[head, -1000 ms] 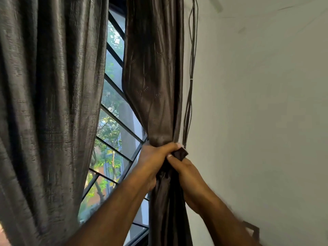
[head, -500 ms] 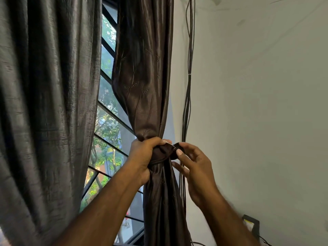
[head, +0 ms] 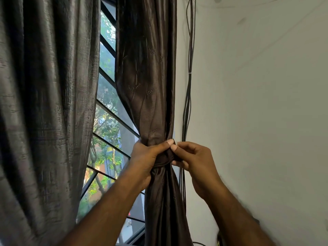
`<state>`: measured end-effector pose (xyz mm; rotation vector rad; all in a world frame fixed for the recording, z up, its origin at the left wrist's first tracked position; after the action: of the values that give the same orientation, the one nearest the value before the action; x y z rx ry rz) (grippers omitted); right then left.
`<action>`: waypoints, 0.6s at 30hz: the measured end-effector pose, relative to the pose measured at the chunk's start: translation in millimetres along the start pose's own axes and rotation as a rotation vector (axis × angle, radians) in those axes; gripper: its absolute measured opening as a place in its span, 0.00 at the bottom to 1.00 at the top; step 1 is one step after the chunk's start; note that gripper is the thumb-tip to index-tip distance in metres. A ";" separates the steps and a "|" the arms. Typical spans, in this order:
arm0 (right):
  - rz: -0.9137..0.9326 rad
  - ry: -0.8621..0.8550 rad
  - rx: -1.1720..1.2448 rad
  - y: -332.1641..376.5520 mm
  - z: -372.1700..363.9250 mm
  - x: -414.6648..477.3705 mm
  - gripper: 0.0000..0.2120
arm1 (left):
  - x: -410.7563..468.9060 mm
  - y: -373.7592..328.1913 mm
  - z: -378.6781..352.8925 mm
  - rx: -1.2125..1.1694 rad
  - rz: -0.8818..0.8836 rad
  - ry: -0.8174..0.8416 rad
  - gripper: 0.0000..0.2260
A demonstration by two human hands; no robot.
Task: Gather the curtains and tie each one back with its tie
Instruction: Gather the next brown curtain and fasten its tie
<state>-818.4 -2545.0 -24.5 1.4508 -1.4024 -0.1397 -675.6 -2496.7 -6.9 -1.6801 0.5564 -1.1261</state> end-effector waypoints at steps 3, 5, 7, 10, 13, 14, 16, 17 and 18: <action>0.007 -0.123 0.037 -4.1 8.0 -0.4 0.05 | -21.8 -28.9 23.2 0.608 -0.353 -0.387 0.39; 0.005 -0.161 0.061 -8.0 10.6 -0.9 0.03 | -51.8 -47.3 10.8 0.896 -0.683 -0.455 0.30; 0.014 -0.150 0.058 -8.5 9.2 -0.8 0.03 | -56.8 -39.6 -9.5 0.923 -0.761 -0.201 0.22; -0.045 -0.034 0.058 -13.2 1.0 1.3 0.10 | -44.8 -29.7 -6.7 0.928 -0.700 -0.126 0.16; -0.128 0.121 0.149 -15.3 -8.0 1.4 0.15 | -32.6 -37.1 9.5 0.839 -0.629 -0.183 0.09; -0.104 0.160 0.107 -13.8 -9.2 2.0 0.16 | -29.6 -38.2 12.2 0.827 -0.607 -0.175 0.08; -0.017 0.181 0.001 -8.2 -9.2 5.1 0.14 | -25.2 -37.5 14.3 0.791 -0.553 -0.145 0.06; 0.021 0.171 -0.026 -5.6 -8.5 7.1 0.11 | -25.0 -36.9 14.1 0.768 -0.532 -0.136 0.05; 0.055 0.151 -0.032 -3.5 -7.4 10.1 0.08 | -24.8 -35.3 13.9 0.741 -0.514 -0.131 0.04</action>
<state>-807.9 -2549.4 -18.3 1.3659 -1.3099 -0.0173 -680.0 -2456.6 13.8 -1.2352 -0.3803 -1.3469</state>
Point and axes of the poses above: each hand's wrist, its own x-axis towards the middle knuckle, its own z-axis out of the back of the hand, y = z × x, the point moved 9 cm from there along x, towards the middle knuckle, and after that the axes turned 13 degrees about x, right-handed, at the moved point
